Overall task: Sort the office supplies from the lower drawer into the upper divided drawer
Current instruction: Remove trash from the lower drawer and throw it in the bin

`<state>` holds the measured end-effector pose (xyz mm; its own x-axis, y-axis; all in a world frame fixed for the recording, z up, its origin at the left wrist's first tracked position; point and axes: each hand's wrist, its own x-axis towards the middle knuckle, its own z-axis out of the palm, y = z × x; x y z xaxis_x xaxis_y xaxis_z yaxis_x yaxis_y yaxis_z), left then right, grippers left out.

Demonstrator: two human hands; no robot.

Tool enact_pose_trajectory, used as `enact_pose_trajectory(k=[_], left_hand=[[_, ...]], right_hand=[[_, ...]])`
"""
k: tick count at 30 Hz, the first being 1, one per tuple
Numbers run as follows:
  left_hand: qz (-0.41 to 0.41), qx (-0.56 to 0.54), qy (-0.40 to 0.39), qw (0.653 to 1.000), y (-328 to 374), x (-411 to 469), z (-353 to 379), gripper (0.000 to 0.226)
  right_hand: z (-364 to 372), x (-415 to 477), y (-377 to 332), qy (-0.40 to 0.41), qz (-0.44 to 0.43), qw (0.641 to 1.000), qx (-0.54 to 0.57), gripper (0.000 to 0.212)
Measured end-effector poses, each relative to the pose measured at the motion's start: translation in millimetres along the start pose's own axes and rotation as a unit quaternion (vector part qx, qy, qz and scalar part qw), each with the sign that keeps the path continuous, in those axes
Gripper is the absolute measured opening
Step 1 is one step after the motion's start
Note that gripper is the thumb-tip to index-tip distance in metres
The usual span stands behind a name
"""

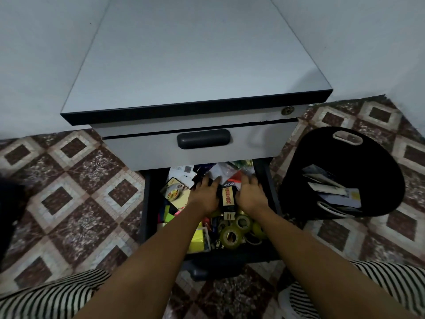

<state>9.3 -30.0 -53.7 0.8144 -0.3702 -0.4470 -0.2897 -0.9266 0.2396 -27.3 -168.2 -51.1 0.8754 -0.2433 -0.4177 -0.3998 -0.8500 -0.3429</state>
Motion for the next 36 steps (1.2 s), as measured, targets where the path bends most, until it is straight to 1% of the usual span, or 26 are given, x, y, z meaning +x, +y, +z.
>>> enact_pose_trajectory(k=[5,9,13,16,19,22,24,26,28,29,31,32,34,36], left_hand=[[0.010,0.027,0.045,0.999,-1.5,-17.6,8.3,0.060],[0.011,0.022,0.086,0.996,-4.7,-35.7,16.5,0.050],[0.014,0.026,0.134,0.990,-7.2,-51.3,20.8,0.045],[0.009,-0.010,0.155,0.988,-6.9,-59.2,19.8,0.046],[-0.005,-0.048,0.157,0.986,-5.6,-65.9,19.7,0.047],[-0.011,-0.052,0.143,0.988,-5.5,-71.4,24.6,0.046],[-0.031,-0.084,0.126,0.988,-6.1,-74.1,27.3,0.050],[-0.060,-0.135,0.100,0.984,-6.0,-73.9,26.6,0.051],[-0.088,-0.199,0.097,0.971,-5.1,-70.6,23.1,0.044],[-0.103,-0.238,0.108,0.960,-4.4,-67.9,20.5,0.041],[-0.142,-0.320,0.127,0.928,-1.8,-62.9,13.0,0.040],[-0.162,-0.356,0.126,0.912,-1.1,-60.0,8.9,0.040],[-0.193,-0.402,0.118,0.887,-0.9,-52.7,2.9,0.037],[-0.219,-0.426,0.108,0.871,-0.6,-44.4,-0.4,0.037]], right_hand=[[1.5,-11.3,-1.9,0.032,-0.023,0.999,-0.007,0.056],[3.4,-25.5,-4.7,0.045,-0.038,0.998,-0.007,0.056],[0.5,-38.5,-9.2,0.061,-0.064,0.996,0.006,0.055],[-1.0,-48.7,-15.9,0.071,-0.085,0.994,0.002,0.051],[-1.3,-58.0,-21.1,0.063,-0.076,0.995,-0.010,0.051],[-2.5,-64.7,-22.8,0.027,-0.040,0.999,0.005,0.048],[-2.6,-65.1,-21.3,0.003,-0.018,0.999,0.050,0.046],[-0.2,-60.0,-17.6,0.007,-0.012,0.992,0.124,0.040],[2.5,-54.7,-12.8,0.026,-0.015,0.986,0.163,0.037],[2.7,-53.4,-10.6,0.036,-0.011,0.984,0.172,0.035],[3.1,-51.0,-6.5,0.041,0.005,0.982,0.183,0.032],[2.9,-50.5,-5.3,0.032,0.026,0.978,0.203,0.033],[3.0,-48.8,-4.4,0.008,0.085,0.965,0.249,0.053],[2.7,-45.3,-4.3,0.004,0.111,0.957,0.267,0.075]])
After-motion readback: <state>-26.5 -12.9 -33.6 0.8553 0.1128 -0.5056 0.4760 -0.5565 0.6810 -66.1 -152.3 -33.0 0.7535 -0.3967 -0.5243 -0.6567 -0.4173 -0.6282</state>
